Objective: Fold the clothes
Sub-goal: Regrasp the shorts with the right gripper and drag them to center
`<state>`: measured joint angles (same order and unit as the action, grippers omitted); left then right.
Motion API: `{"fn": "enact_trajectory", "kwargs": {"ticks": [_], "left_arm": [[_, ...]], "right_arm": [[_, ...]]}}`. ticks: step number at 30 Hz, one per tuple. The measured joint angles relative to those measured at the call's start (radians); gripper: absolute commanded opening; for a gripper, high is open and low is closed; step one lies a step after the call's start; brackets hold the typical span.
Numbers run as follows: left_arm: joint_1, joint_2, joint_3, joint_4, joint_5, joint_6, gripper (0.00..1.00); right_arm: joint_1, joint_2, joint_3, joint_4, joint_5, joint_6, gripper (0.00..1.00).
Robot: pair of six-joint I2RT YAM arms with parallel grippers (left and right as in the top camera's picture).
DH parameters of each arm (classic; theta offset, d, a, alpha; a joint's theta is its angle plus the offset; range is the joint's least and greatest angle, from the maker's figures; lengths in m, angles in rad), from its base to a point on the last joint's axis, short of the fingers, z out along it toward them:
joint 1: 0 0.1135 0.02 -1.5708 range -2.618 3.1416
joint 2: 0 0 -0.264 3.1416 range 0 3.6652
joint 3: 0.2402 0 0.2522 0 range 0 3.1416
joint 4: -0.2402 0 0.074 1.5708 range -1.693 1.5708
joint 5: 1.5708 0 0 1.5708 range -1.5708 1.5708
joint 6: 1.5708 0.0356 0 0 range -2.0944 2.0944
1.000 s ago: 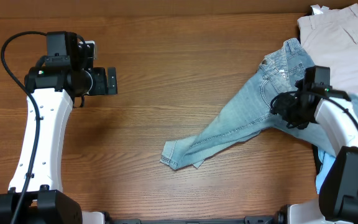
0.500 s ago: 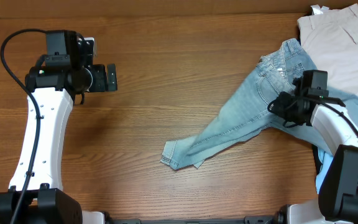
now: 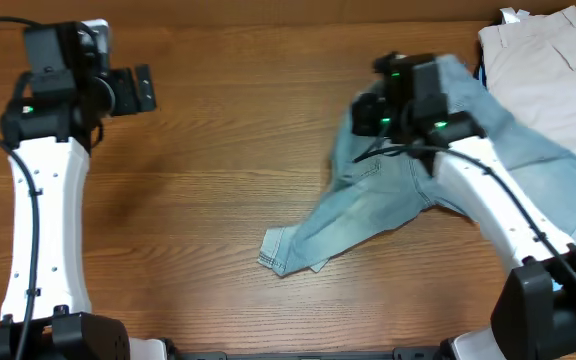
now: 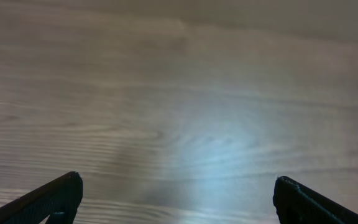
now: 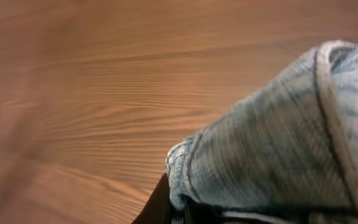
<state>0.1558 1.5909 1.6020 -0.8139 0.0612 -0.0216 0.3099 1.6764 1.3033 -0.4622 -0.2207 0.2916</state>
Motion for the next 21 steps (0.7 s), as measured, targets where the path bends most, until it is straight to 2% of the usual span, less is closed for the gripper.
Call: {"fn": "enact_trajectory", "kwargs": {"ticks": [4, 9, 13, 14, 15, 17, 18, 21], "left_arm": [[0.046, 0.0, 0.008, -0.001, -0.006, 0.003, 1.0], [0.088, 0.0, 0.008, -0.001, -0.011, 0.003, 1.0], [0.103, 0.0, 0.008, -0.001, -0.014, 0.003, 1.0], [0.106, 0.0, 0.008, -0.001, -0.014, 0.003, 1.0], [0.106, 0.0, 0.008, -0.001, -0.014, 0.003, 1.0], [0.106, 0.0, 0.008, -0.001, -0.014, 0.003, 1.0], [0.106, 0.0, 0.008, -0.002, -0.014, 0.003, 1.0], [0.106, 0.0, 0.008, -0.006, -0.014, 0.003, 1.0]], "right_arm": [[0.119, 0.018, 0.0, 0.122, 0.007, 0.043, 0.04], [0.247, 0.121, 0.0, 0.248, -0.006, 0.105, 0.05], [0.344, 0.188, 0.002, 0.29, -0.029, 0.148, 0.14], [0.37, 0.195, 0.007, 0.286, -0.034, 0.154, 0.18], [0.397, 0.199, 0.015, 0.277, -0.038, 0.158, 0.27], [0.453, 0.2, 0.047, 0.235, -0.05, 0.158, 0.48], [0.482, 0.2, 0.079, 0.185, -0.055, 0.154, 0.62], [0.529, 0.2, 0.171, 0.015, -0.054, 0.138, 0.81]]}}
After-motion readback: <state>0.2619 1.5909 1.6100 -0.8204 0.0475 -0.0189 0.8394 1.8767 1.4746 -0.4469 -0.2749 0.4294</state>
